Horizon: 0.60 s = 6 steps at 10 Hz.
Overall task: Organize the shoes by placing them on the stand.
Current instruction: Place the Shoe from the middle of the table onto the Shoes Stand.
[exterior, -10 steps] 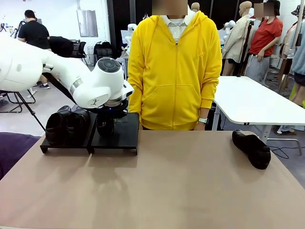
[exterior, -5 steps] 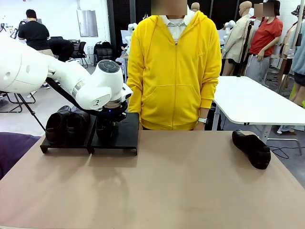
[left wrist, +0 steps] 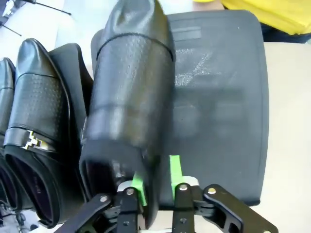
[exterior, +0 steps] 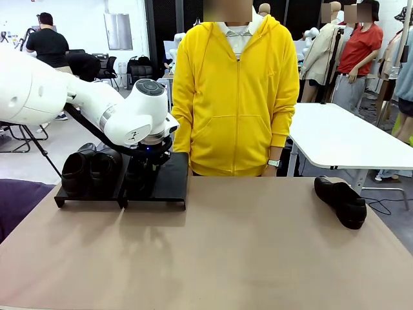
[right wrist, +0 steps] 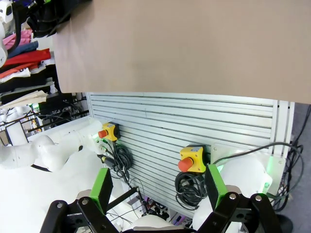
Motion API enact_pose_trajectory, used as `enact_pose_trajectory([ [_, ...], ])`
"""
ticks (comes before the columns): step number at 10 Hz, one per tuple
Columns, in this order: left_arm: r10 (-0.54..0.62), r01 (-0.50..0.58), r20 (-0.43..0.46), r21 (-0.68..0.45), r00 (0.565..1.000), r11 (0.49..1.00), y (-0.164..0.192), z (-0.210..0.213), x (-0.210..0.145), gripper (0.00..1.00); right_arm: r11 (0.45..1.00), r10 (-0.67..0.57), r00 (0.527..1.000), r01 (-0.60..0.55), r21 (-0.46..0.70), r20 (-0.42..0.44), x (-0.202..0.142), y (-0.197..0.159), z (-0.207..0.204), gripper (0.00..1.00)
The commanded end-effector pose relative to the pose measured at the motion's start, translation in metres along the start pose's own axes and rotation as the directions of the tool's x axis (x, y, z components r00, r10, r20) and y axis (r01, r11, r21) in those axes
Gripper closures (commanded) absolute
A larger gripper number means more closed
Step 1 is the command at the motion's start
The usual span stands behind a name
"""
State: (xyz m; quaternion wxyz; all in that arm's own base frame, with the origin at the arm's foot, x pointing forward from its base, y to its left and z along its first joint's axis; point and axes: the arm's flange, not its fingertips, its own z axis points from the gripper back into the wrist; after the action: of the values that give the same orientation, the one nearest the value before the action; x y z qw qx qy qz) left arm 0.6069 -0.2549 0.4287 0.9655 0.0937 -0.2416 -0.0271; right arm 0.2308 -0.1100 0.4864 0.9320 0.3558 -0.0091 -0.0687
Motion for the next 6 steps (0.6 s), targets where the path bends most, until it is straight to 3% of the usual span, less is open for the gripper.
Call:
enact_pose_trajectory([
  [1,0.022,-0.023,0.023,0.017,0.999,1.0,0.0,-0.001,0.005,0.0,1.0,0.014,1.0,-0.014,0.018,0.006,0.0,0.001,0.002,0.0],
  [6,0.033,-0.032,0.041,-0.036,0.999,0.999,0.005,0.018,-0.002,0.0,1.0,0.014,1.0,-0.014,0.018,0.006,0.0,0.001,0.002,0.0],
])
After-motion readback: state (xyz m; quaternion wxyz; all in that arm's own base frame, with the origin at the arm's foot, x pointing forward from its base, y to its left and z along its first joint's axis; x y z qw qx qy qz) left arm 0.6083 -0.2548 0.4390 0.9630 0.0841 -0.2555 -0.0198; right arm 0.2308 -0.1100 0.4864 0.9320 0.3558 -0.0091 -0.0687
